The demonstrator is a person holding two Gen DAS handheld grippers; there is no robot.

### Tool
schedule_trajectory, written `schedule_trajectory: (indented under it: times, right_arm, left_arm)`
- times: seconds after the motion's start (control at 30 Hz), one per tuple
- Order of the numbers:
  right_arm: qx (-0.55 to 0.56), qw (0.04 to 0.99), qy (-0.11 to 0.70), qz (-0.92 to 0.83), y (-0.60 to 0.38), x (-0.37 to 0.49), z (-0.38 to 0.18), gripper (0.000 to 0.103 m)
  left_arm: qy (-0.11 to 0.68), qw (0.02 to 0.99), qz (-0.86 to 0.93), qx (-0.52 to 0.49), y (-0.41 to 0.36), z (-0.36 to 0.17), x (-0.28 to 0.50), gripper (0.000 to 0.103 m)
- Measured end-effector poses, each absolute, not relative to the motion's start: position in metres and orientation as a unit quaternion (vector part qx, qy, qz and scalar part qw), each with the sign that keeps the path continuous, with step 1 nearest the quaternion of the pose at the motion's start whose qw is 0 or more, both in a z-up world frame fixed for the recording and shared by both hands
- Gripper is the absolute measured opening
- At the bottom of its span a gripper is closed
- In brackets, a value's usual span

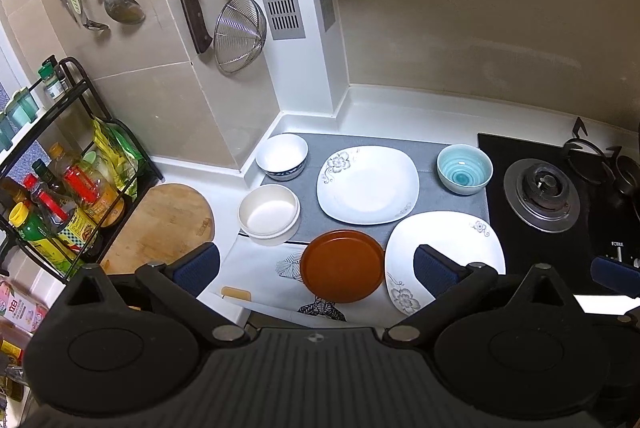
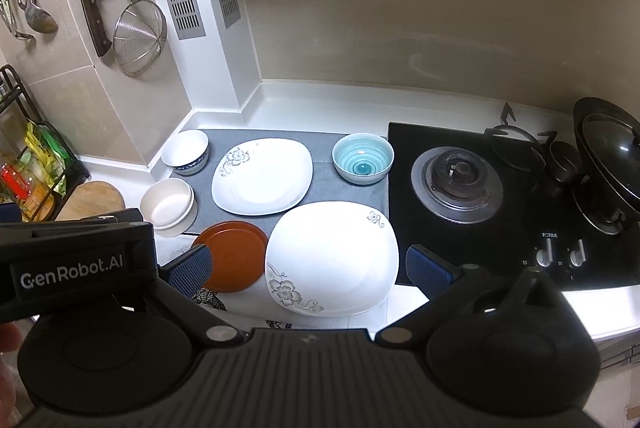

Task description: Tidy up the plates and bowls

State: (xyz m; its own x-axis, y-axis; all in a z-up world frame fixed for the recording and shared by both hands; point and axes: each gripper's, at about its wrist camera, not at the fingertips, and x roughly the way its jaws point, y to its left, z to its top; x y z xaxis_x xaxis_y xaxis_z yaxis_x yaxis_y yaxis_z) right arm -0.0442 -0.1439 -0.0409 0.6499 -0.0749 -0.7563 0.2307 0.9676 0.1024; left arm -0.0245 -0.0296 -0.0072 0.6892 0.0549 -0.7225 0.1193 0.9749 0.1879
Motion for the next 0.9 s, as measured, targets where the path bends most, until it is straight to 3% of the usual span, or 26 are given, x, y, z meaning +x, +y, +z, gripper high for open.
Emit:
schedule_trajectory:
  times: [0.9]
  right_arm:
    - [0.105, 0.896, 0.424, -0.085, -0.147, -0.028, -0.057, 0.103]
  left_arm:
    - [0.404, 0.907, -0.023, 0.114, -0.034, -0.02, -0.007, 0.103]
